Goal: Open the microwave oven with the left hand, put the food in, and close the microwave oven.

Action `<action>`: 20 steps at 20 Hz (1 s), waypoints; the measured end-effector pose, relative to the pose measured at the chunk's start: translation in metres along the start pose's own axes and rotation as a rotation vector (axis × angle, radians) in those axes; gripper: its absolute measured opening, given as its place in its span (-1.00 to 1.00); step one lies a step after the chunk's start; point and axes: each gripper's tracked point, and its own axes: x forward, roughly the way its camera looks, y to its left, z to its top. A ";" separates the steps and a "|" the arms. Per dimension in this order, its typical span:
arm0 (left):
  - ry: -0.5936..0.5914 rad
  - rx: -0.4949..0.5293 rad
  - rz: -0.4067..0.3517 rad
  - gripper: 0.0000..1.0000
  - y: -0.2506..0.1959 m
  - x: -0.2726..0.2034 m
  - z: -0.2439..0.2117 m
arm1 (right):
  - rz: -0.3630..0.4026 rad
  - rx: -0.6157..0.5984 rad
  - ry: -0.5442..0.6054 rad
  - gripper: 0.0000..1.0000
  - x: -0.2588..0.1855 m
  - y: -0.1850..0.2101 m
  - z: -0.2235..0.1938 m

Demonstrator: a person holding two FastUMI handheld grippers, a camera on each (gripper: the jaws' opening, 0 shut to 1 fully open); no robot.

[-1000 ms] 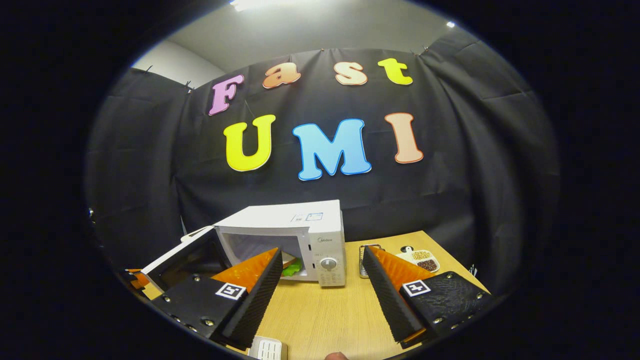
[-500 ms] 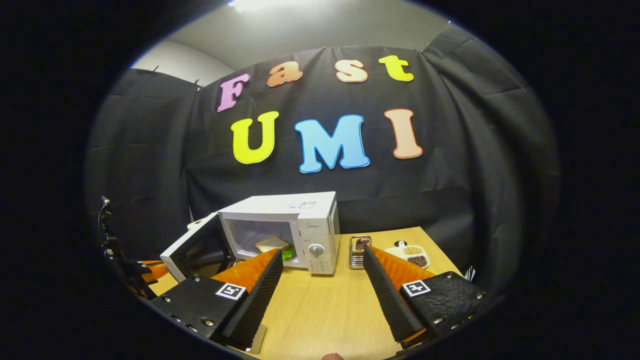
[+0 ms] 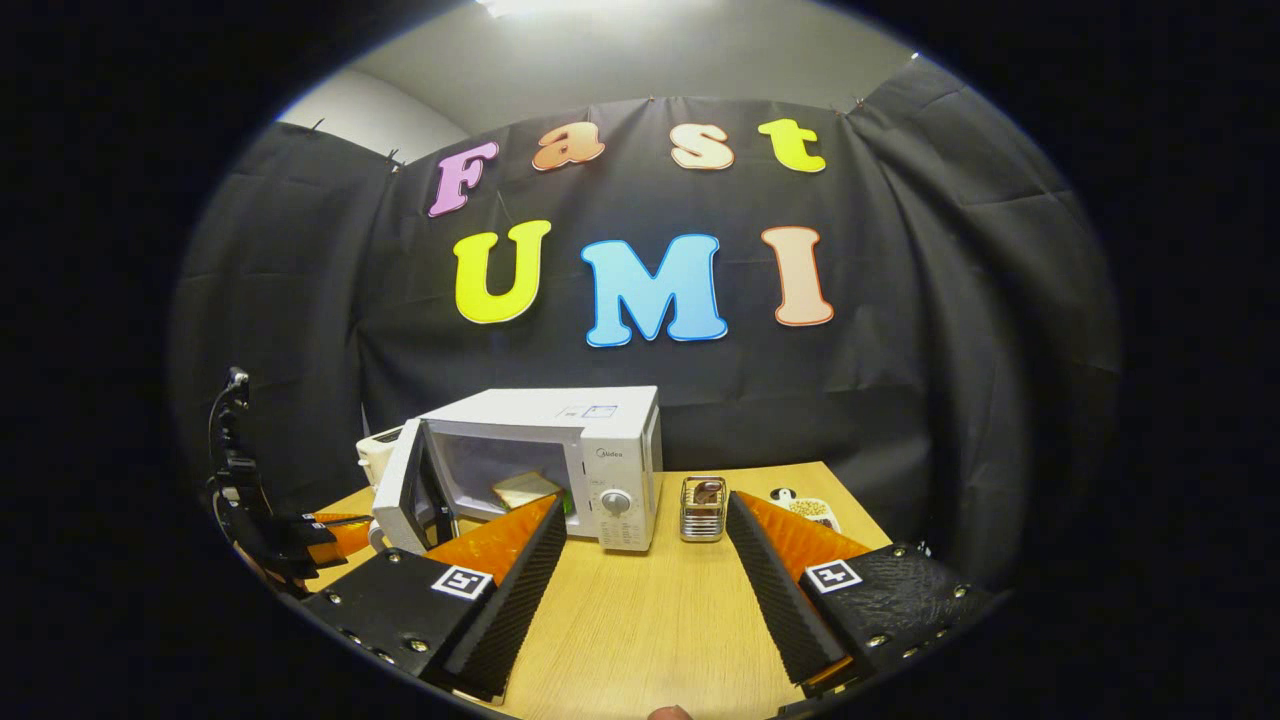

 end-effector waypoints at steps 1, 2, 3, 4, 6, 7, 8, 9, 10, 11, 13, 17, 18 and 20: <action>0.001 0.001 -0.028 -0.83 -0.007 0.009 0.001 | -0.010 0.003 0.005 0.95 0.001 0.002 -0.003; 0.003 0.003 -0.054 -0.83 -0.012 0.016 0.004 | -0.020 0.008 0.008 0.96 0.001 0.002 -0.003; 0.001 0.012 -0.081 -0.85 -0.018 0.024 0.008 | -0.030 0.011 0.013 0.96 0.004 0.002 -0.006; 0.004 0.024 -0.105 -0.83 -0.024 0.033 0.009 | -0.036 0.014 0.017 0.96 0.004 0.002 -0.007; 0.008 0.036 -0.144 -0.83 -0.032 0.050 0.013 | -0.046 0.013 0.011 0.96 0.007 0.002 -0.006; 0.009 0.035 -0.161 -0.83 -0.036 0.059 0.015 | -0.057 0.005 0.013 0.96 0.009 0.001 -0.008; 0.008 0.031 -0.174 -0.83 -0.037 0.070 0.017 | -0.067 0.001 0.015 0.96 0.012 -0.002 -0.007; 0.011 0.024 -0.186 -0.84 -0.041 0.079 0.019 | -0.077 0.001 0.014 0.96 0.015 -0.003 -0.006; 0.012 0.016 -0.199 -0.85 -0.044 0.088 0.020 | -0.087 0.004 0.014 0.96 0.018 -0.004 -0.005; 0.018 0.009 -0.208 -0.82 -0.047 0.098 0.022 | -0.097 0.007 0.015 0.96 0.019 -0.005 -0.005; 0.035 0.011 -0.208 -0.82 -0.050 0.121 0.023 | -0.119 0.002 0.010 0.96 0.024 -0.009 -0.002; 0.031 0.021 -0.243 -0.80 -0.066 0.158 0.037 | -0.165 -0.028 0.007 0.96 0.021 -0.016 0.001; 0.030 0.034 -0.244 -0.80 -0.068 0.166 0.041 | -0.174 -0.032 0.004 0.96 0.019 -0.018 0.002; 0.021 0.034 -0.246 -0.80 -0.072 0.181 0.048 | -0.193 -0.035 -0.003 0.96 0.016 -0.024 0.004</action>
